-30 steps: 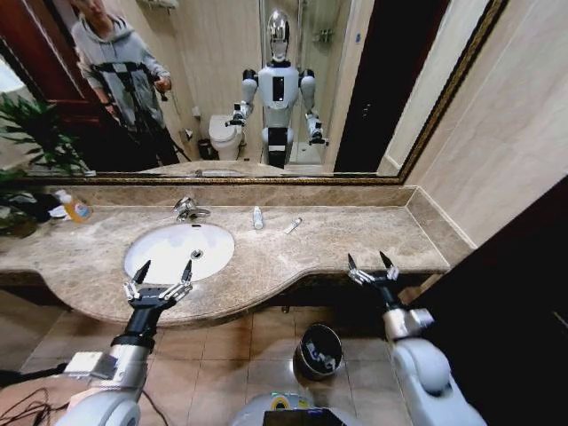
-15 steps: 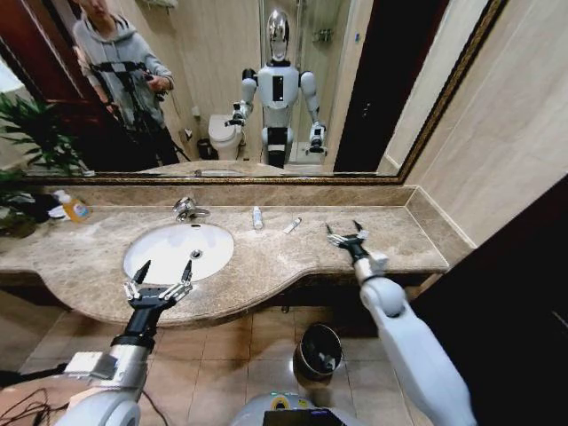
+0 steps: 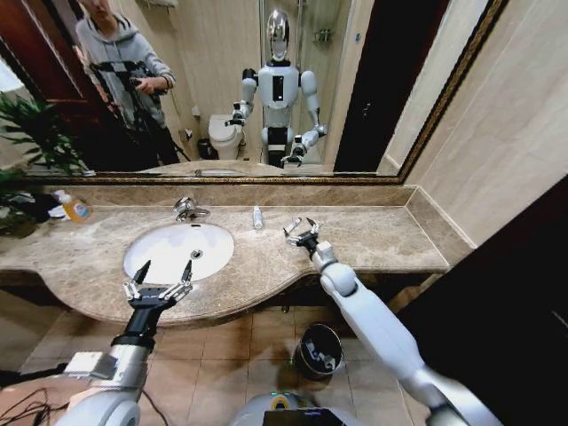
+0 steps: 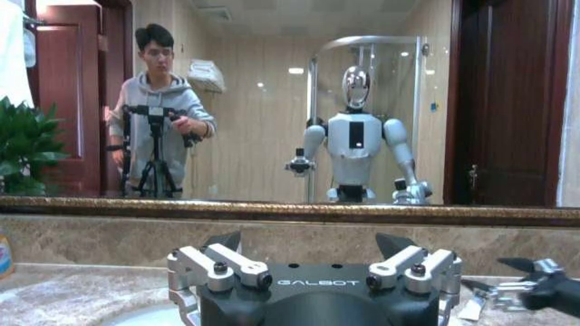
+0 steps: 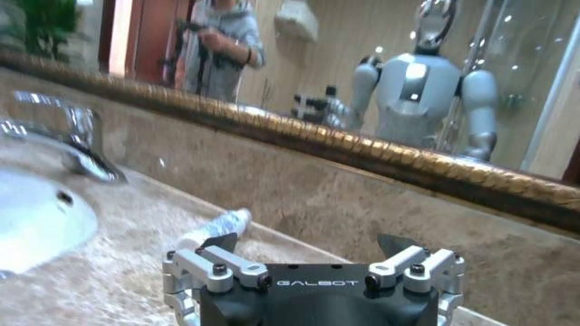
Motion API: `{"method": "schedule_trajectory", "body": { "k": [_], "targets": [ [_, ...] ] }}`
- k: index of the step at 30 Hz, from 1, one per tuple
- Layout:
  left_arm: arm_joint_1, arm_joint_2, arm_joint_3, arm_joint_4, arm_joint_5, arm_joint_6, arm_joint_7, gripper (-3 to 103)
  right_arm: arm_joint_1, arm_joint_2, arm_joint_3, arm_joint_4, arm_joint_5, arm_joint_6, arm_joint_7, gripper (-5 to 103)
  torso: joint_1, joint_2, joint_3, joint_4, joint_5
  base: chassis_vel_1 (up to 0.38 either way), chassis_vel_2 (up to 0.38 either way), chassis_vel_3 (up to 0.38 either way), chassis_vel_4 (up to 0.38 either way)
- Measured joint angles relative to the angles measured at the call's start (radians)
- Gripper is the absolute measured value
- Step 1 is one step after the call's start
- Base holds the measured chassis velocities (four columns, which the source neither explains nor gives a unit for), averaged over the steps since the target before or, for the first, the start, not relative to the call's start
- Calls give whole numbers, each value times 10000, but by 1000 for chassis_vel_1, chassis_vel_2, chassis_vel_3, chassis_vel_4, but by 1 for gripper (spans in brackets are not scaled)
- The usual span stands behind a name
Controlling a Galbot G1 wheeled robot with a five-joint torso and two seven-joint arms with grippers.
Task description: Pick up the trash from the sink and place it in the trash bin.
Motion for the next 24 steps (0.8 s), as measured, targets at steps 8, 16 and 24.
{"method": "schedule_trajectory", "body": {
  "k": [8,16,24],
  "targets": [
    [0,1,1,0,0,0,2,100,958,502,-537,-1471,49,-279,444,99,-1,0,0,0,0,0,0,0,0],
    [0,0,1,0,0,0,2,100,1183,829,-298,-2494,-554,-116,487,99,-1,0,0,-1,0,0,0,0,0],
    [0,1,1,1,0,0,2,100,958,564,21,-2568,-706,-66,433,99,-1,1,-1,-2,2,0,0,0,0]
  ]
}}
